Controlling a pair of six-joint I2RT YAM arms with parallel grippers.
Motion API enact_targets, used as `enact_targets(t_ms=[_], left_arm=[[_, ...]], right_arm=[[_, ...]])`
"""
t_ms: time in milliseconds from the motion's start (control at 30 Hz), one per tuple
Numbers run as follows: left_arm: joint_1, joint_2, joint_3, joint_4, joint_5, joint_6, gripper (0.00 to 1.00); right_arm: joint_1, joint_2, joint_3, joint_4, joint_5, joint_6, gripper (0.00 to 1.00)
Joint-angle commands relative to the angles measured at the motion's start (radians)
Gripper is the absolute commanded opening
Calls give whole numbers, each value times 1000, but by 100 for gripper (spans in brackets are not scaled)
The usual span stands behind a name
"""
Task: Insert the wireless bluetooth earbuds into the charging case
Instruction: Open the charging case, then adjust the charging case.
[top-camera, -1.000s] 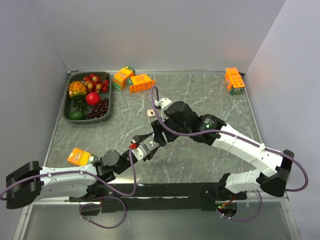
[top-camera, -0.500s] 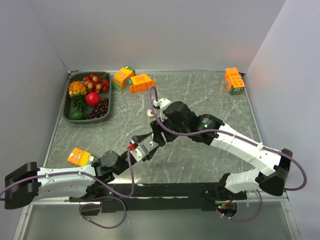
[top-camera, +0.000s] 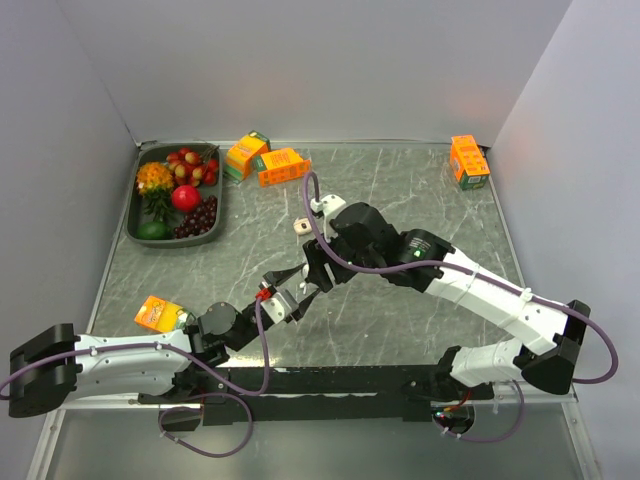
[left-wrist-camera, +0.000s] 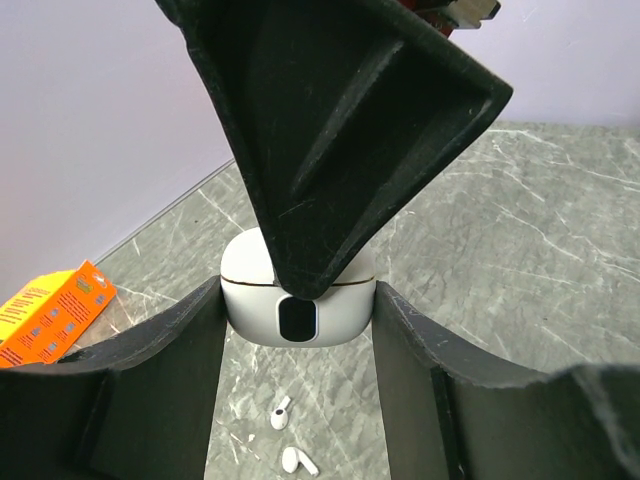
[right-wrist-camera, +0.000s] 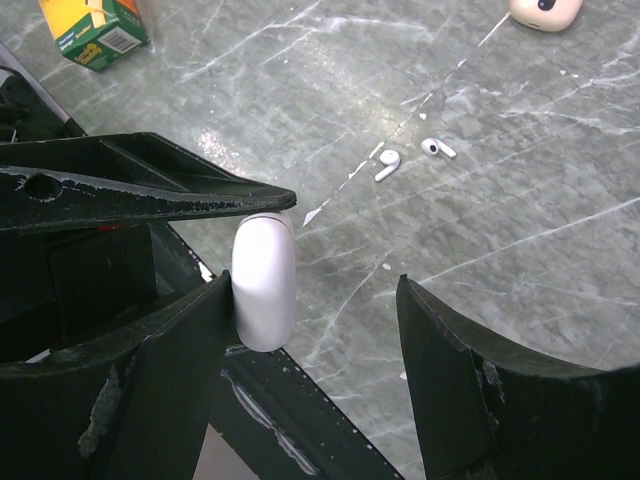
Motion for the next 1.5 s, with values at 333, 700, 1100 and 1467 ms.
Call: enact_targets(t_ms=[333, 700, 1100, 1467], left_arm=[[-14, -37, -1, 29, -34, 17, 1], [-17, -31, -6, 32, -40, 21, 1], [-20, -37, -7, 31, -47, 23, 1], [-24, -86, -64, 79, -145, 6, 1]], right_arm=[[-27, -52, 25, 4, 44, -4, 73], [-35, -69, 28, -3, 52, -4, 74], [-46, -75, 17, -4, 61, -4, 74], [-88, -191, -72, 141, 12, 80, 74]])
